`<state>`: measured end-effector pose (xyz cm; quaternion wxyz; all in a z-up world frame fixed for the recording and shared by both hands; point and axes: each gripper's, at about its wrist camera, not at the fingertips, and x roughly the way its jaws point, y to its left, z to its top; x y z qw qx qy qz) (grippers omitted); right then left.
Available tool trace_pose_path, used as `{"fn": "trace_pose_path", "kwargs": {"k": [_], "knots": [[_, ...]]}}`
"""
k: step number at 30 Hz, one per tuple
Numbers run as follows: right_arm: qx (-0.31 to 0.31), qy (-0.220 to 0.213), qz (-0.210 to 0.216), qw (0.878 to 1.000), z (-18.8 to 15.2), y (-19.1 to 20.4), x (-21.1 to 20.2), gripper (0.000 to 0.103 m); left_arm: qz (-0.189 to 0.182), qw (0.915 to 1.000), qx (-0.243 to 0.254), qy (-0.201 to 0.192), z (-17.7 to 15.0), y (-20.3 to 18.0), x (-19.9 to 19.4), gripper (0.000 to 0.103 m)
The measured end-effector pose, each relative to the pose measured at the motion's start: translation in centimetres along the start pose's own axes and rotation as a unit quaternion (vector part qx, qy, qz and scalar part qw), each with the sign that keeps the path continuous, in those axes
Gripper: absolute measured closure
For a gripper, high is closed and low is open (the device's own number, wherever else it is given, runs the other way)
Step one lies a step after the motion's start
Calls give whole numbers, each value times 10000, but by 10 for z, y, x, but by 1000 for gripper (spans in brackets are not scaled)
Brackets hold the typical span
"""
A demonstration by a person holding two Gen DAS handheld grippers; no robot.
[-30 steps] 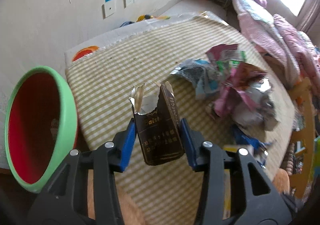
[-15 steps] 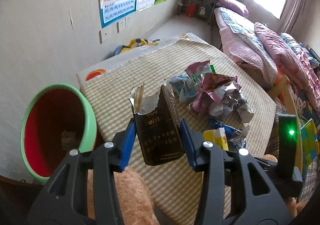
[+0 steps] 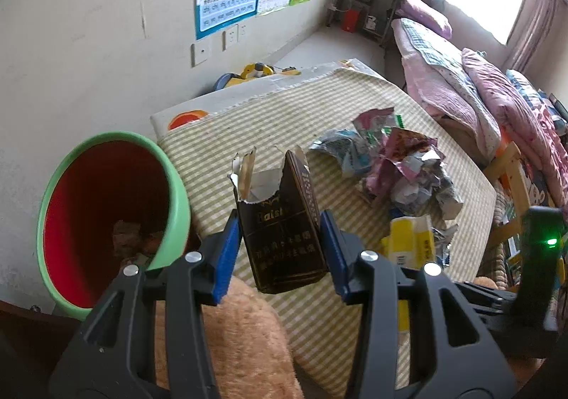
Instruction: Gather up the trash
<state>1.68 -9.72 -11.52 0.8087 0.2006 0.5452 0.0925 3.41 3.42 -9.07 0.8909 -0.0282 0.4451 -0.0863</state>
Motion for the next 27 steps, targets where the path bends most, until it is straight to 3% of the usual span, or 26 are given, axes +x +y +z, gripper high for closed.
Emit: {"fn": "trace_pose_path", "kwargs": {"k": [5,13,27], "knots": [[-220,-264,149,9993,2,24,-21,72,130,9999,-39,-90,0,11,-5,60],[-759,-715,16,9945,11,64,-42,72,223,9995,-177,-147,-1,29,-10,60],[-880,-695,-87,9937,7,72,-43,71,312,9984,-434,-173,-3,53,-14,60]]}}
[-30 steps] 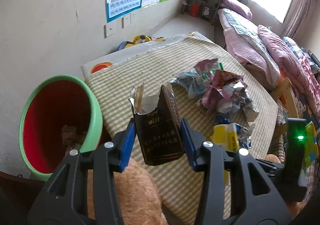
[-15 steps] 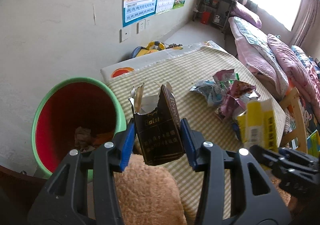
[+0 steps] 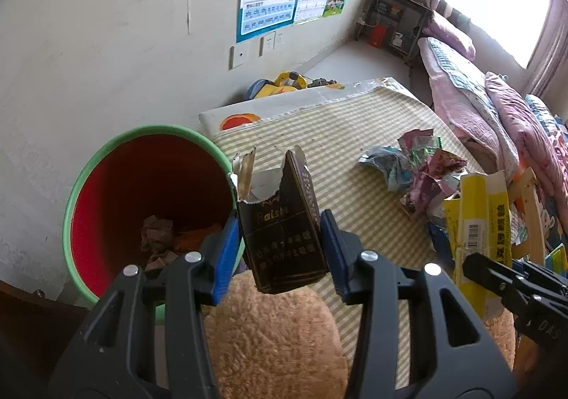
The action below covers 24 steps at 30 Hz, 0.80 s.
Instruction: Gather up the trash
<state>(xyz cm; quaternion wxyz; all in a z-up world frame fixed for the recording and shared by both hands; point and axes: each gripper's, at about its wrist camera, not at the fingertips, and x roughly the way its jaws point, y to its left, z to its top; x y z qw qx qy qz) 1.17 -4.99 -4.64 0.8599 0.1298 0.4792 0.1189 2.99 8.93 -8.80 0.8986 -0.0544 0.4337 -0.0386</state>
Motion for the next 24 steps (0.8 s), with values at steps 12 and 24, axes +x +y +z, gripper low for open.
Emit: {"fn": "trace_pose_path", "kwargs": {"k": [12,24], "knots": [[-230,52,14,9997,4,17,7,71,249,9992,-272,-163,2,29,-7,60],[-661,205,297,9972,17,61,30,71,680,9944,-783,-214,-3,89,-12,60]]}}
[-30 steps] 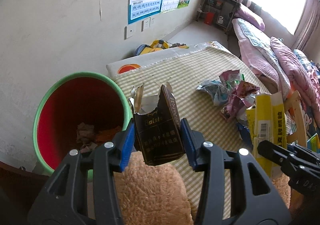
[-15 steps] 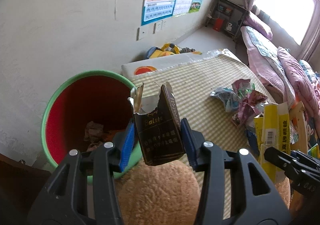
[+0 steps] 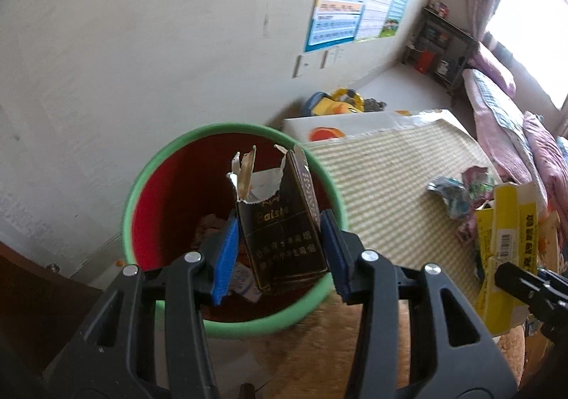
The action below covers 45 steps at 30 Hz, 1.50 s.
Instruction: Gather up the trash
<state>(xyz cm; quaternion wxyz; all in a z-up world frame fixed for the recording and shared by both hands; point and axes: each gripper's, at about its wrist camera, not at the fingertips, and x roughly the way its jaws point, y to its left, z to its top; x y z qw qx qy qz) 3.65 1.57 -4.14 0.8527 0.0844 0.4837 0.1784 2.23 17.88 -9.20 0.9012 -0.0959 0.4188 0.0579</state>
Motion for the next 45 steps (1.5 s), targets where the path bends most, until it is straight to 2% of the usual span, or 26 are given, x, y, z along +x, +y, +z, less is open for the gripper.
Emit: {"fn": "trace_pose_path", "kwargs": {"k": [14,31,34,35,36,38,40,45], "knots": [[-609,271,387,9970,29,64,49,71,369,9978,-530,169,-3,63,14,60],[-888,490,518,9935,49,99,89,69,384,9956,-736,425,-11,90,36,60],[-918,485,571,9930,51,103,92,68,439,9953,-750,423,-12,93,37,55],[-929,467,605,9927,52,106,93,65,467,9951,-766,428,-12,94,37,45],[-924,456,627,9927,53,107,94,50,471,9947,-804,433,-12,96,37,40],[-861,326,639,9937,53,107,91,41,458,9945,-856,399,-12,96,35,35],[-790,287,682,9941,53,105,89,41,476,9946,-831,394,-12,95,33,31],[-540,270,533,9968,48,79,78,39,435,9956,-736,390,-11,87,29,31]]}}
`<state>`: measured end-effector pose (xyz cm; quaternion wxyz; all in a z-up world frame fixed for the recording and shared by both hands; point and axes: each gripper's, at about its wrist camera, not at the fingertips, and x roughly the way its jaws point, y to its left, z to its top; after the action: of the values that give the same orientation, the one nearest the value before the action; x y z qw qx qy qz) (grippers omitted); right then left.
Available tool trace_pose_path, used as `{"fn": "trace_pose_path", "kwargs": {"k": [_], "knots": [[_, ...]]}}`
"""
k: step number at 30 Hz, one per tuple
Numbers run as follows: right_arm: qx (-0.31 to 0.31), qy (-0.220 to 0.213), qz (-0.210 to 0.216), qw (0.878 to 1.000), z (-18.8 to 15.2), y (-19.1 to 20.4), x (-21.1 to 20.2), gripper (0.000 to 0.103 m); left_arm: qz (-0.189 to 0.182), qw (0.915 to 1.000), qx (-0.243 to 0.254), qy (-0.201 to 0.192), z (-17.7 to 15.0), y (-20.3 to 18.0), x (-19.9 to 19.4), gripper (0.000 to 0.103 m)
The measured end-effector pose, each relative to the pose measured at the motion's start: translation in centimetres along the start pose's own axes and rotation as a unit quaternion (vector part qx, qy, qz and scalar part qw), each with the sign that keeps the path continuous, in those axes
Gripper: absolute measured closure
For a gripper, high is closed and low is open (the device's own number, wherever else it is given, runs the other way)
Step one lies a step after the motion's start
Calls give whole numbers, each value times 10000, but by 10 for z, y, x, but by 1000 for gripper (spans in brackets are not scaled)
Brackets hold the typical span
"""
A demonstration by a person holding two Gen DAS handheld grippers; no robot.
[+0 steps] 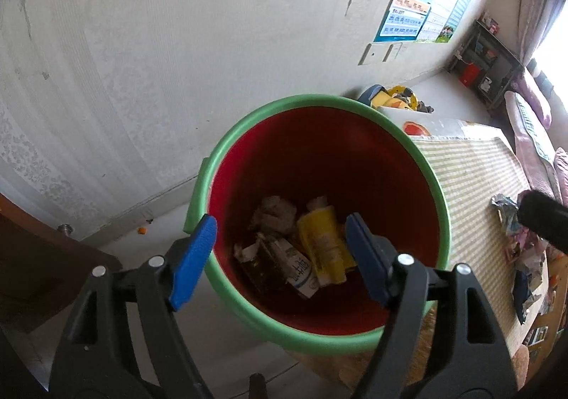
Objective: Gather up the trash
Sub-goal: 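Open both grippers to drop the brown carton and yellow box into the bin, then grasp the pink chip bag with the left gripper while the right grasps the blue bag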
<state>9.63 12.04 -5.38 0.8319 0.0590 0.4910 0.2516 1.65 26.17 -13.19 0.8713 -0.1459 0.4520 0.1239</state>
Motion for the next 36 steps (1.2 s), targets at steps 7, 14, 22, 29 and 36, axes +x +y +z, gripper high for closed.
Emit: {"fn": "trace_pose_path", "kwargs": {"k": [7,14,22,29,36], "knots": [[656,-255,-1036,9921,-32,-90,-45,34,-75,9997,243,21,-3,-23,-5,31],[622,163,-2655,9620,-76,-182,-74,23,-206,9980,599,47,-9,-59,-14,31],[-151,892,-3135,9453,-113,-220,-48,27,-495,9927,1091,148,-26,-110,-29,28],[845,367,-2198,9712,-128,-231,-77,89,-708,9846,1598,86,-29,-156,-40,28],[1732,-83,-1458,9740,-171,-229,-115,89,-1376,9631,2310,109,-36,-249,-36,28]]}}
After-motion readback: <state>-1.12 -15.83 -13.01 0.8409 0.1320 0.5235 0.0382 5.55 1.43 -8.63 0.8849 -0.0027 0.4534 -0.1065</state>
